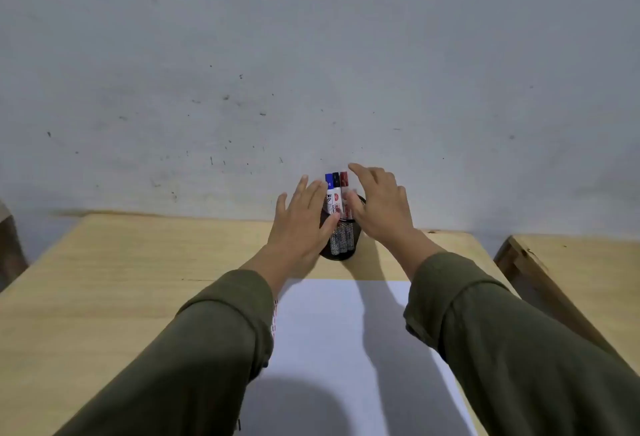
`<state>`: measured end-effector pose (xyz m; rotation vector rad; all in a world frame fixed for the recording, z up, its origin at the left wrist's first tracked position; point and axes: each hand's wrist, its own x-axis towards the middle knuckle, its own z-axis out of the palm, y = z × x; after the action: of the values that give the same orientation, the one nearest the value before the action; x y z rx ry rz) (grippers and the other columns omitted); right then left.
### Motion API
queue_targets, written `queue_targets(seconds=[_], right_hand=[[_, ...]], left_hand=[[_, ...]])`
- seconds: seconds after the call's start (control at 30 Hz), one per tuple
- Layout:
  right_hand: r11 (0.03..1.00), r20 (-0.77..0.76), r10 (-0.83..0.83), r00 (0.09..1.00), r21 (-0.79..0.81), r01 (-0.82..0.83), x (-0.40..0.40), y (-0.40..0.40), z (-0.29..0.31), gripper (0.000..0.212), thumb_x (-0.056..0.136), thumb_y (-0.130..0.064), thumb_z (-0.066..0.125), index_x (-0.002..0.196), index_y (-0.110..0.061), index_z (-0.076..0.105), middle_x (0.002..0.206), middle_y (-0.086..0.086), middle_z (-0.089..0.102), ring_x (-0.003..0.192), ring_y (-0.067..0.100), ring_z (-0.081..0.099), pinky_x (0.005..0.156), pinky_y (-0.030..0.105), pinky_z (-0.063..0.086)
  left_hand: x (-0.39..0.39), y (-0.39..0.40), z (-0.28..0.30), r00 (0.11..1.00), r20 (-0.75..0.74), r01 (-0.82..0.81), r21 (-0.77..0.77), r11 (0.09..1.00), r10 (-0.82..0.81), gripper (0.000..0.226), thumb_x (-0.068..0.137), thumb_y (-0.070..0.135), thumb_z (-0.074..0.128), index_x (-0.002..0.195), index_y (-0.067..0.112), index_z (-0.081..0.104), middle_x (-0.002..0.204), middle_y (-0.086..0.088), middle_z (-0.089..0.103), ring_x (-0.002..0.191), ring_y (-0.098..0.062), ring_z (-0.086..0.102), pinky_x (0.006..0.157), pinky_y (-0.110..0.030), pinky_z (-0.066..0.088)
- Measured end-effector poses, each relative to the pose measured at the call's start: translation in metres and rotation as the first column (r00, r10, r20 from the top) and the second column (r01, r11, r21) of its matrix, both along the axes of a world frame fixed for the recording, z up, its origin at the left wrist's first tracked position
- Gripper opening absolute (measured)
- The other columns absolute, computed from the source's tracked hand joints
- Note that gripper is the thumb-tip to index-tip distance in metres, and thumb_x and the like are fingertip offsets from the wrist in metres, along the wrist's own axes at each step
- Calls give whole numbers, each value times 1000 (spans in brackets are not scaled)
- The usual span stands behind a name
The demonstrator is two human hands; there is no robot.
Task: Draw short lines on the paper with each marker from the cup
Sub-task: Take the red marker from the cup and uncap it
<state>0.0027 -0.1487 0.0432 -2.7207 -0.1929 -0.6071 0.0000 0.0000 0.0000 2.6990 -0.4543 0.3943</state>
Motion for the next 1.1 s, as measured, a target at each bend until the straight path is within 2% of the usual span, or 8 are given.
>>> queue_targets(seconds=[0.1,0.2,0.57,0.7,0.8,0.93,1.03,1.1], right_hand=[[999,-15,3,1000,-47,-4,12,2,-1,45,95,-30,42,140,-24,39,132,8,48,123,26,40,95,41,31],[998,-34,2,999,-68,-4,20,5,-3,45,94,-27,43,138,-22,41,128,10,50,120,29,42,93,41,32],[999,-62,6,998,-35,-8,24,-1,-2,39,92,-26,48,130,-20,46,120,11,54,114,29,45,89,41,34],[995,-60,36,998,91,-30,14,-1,-2,30,89,-19,53,118,-20,46,105,8,65,105,28,50,85,41,37],[980,-75,56,996,196,-40,7,-1,2,32,87,-11,56,116,-19,44,100,8,66,98,24,50,81,38,39],[880,-2,48,999,473,-41,-5,-3,26,40,89,-7,55,124,-20,40,99,4,59,85,17,51,67,24,38],[782,108,28,994,617,-89,-17,-5,56,40,91,-5,53,125,-20,38,99,4,56,84,17,57,65,19,41],[747,153,32,988,653,-125,-27,-6,74,40,91,-6,54,124,-22,38,100,6,57,78,16,61,62,19,45]], left_hand=[[5,3,-4,998,-59,19,4,1000,-19,63,98,48,20,152,18,10,160,3,13,149,-13,-6,118,-43,2],[5,3,-6,992,-109,54,-68,996,-61,62,98,48,22,151,18,13,159,2,19,149,-14,-2,118,-42,4],[6,5,-5,989,-123,71,-69,995,-79,64,96,51,22,152,20,12,158,4,23,149,-14,1,118,-44,6],[3,5,1,988,-139,56,-65,996,-65,64,97,49,25,152,20,12,158,2,23,149,-16,1,117,-44,6],[-2,2,8,985,-161,48,-73,996,-59,63,98,46,28,151,19,10,159,0,19,150,-17,-1,117,-44,6],[-8,-4,23,990,-127,47,-60,997,-54,60,99,42,28,151,15,13,159,-1,19,150,-17,0,117,-46,9],[-17,-7,46,997,-54,43,-156,987,-52,55,100,38,27,150,16,20,158,1,22,149,-15,4,117,-45,10],[-25,-11,65,999,-8,40,-308,950,-45,51,100,36,29,148,18,27,157,0,27,149,-15,10,117,-42,14]])
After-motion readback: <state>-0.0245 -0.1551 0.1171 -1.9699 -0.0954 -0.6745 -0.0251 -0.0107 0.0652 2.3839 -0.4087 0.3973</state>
